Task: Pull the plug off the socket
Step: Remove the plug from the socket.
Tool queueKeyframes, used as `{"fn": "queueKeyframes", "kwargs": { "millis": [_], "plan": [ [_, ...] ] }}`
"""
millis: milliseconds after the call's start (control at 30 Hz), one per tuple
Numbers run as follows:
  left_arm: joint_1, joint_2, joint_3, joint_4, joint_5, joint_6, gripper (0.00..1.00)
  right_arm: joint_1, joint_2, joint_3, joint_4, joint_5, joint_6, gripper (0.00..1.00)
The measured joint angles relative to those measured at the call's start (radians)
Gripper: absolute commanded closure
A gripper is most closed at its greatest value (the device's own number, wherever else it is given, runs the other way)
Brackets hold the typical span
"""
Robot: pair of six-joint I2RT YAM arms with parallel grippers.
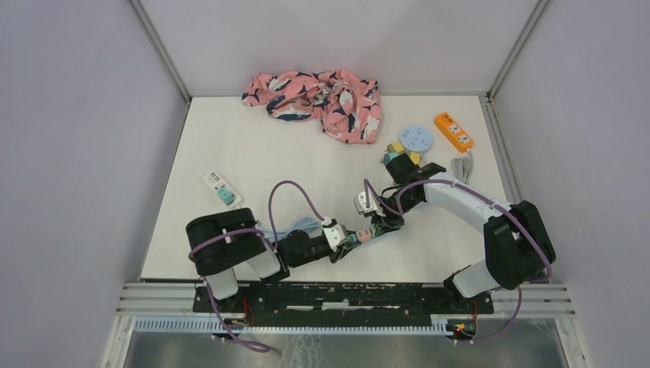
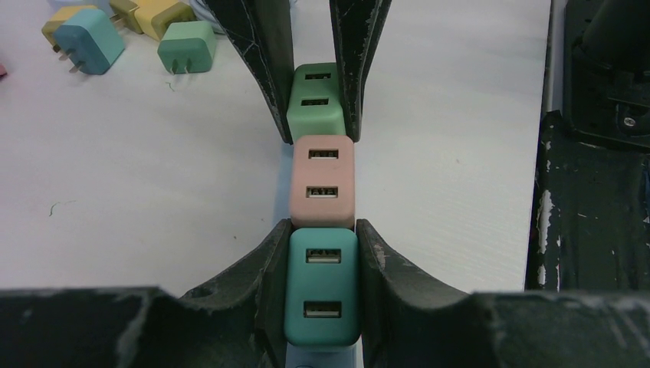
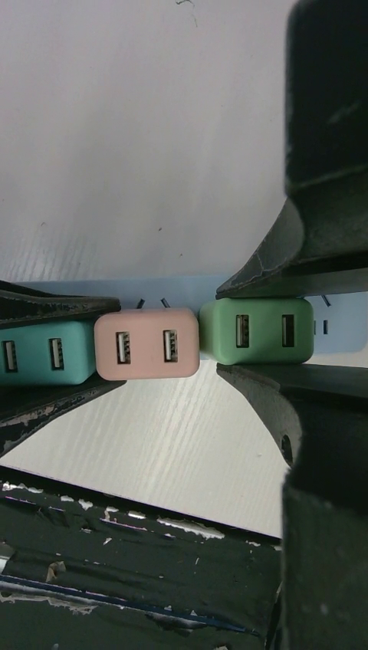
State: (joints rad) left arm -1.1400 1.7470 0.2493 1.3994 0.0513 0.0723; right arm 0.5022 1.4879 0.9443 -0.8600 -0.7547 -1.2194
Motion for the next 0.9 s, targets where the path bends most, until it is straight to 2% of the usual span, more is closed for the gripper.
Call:
{"fn": "queueKeyframes", "kwargs": {
  "millis": [133, 300, 400, 500, 767, 900],
  "plan": [
    [0.000, 0.001, 0.006, 0.005, -0.002, 0.000, 0.97, -0.016, -0.010, 0.000, -0.019, -0.011, -0.050, 1.00],
    [-0.002, 0.001, 0.006, 0.014, 0.005, 0.000, 0.97, -0.022, -0.019, 0.000, -0.090, -0.046, -0.210, 1.00],
    [-0.002, 0.001, 0.005, 0.012, 0.010, 0.000, 0.97, 0.003, -0.017, 0.000, -0.092, -0.038, -0.230, 1.00],
    [-0.002, 0.002, 0.001, 0.003, 0.011, -0.001, 0.97, 0.030, -0.011, 0.000, -0.064, -0.017, -0.182, 1.00],
    [-0.001, 0.024, 0.007, 0.008, 0.013, -0.004, 0.97, 0.037, 0.016, 0.004, 0.011, 0.030, 0.087, 1.00],
    [0.006, 0.031, 0.010, 0.019, 0.021, -0.007, 0.97, 0.010, 0.030, 0.021, -0.024, 0.004, 0.045, 1.00]
  ]
}}
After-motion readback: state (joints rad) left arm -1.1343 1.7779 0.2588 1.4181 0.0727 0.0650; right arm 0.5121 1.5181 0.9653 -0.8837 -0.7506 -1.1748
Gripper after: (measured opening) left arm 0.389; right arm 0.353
